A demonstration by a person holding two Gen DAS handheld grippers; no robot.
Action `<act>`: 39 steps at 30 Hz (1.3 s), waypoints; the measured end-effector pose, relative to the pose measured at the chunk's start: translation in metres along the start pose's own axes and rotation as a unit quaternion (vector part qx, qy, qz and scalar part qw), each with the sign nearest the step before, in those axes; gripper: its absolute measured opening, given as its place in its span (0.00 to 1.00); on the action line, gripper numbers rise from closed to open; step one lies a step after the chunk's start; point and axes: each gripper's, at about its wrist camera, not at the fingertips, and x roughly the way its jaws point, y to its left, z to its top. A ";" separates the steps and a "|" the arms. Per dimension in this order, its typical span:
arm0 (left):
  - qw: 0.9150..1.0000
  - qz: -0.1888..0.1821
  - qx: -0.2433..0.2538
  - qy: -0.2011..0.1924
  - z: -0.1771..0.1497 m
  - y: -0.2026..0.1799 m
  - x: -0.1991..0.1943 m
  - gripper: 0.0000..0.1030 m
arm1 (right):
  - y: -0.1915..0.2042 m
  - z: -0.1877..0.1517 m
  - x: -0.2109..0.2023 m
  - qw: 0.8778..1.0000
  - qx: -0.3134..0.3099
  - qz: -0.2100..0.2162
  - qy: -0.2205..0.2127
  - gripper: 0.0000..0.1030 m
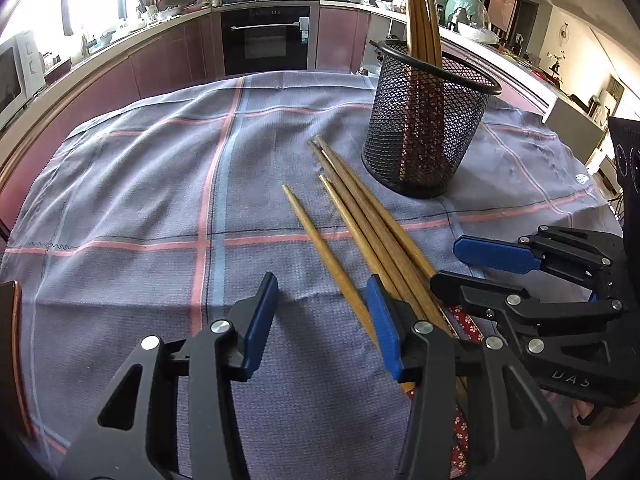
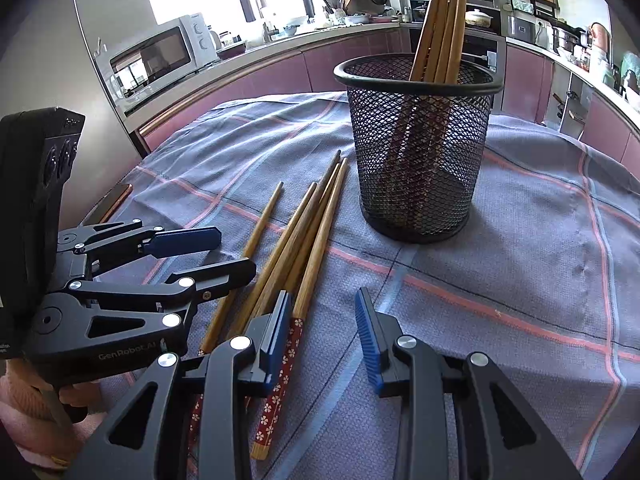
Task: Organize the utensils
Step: 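Lower the open right gripper onto the chopstick pile and close on a chopstick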
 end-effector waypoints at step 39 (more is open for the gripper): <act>1.000 -0.003 -0.023 0.004 0.010 0.010 0.007 0.13 | 0.003 0.025 0.021 1.000 -0.009 -0.018 0.010 0.06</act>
